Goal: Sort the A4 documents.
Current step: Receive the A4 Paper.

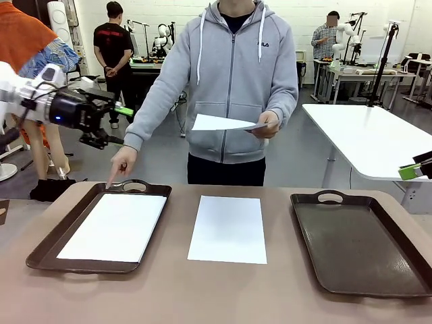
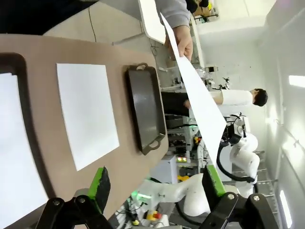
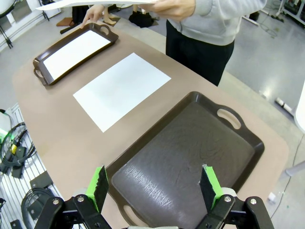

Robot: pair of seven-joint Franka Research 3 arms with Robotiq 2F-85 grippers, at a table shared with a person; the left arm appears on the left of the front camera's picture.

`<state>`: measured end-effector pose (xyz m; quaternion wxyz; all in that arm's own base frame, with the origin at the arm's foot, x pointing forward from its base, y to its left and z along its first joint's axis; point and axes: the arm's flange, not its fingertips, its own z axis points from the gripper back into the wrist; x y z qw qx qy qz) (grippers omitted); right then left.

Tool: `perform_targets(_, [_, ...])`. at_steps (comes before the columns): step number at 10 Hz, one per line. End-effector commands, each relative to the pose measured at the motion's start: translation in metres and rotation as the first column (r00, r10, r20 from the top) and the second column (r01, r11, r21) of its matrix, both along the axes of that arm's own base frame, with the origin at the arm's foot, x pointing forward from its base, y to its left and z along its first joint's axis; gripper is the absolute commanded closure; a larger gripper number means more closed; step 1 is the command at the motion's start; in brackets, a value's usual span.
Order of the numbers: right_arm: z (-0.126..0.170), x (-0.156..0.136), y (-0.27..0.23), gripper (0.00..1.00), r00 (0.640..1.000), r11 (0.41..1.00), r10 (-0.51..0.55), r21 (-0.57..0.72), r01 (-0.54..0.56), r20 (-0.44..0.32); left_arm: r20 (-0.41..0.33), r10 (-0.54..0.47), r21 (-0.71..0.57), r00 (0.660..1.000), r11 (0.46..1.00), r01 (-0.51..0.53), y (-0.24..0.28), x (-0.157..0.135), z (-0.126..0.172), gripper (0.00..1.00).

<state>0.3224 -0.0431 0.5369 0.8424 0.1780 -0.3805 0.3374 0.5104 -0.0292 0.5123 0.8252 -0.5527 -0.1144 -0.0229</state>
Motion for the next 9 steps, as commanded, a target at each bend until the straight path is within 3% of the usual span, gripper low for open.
perform_targets(1, [-0.002,0.002,0.001,0.0,1.0,1.0,0.019,0.018,-0.019,0.0,-0.109,0.003,-0.038,0.994,0.999,-0.008,-0.022,0.031,-0.004,0.0])
perform_targets(4, [-0.002,0.002,0.001,0.0,1.0,1.0,0.019,0.018,-0.019,0.0,-0.202,0.002,-0.043,0.979,0.999,-0.011,-0.061,0.061,-0.023,0.0])
perform_targets(9, [-0.002,0.002,0.001,0.0,1.0,1.0,0.019,0.018,-0.019,0.0,-0.161,-0.032,-0.176,0.986,0.984,0.003,-0.106,0.081,-0.018,0.0])
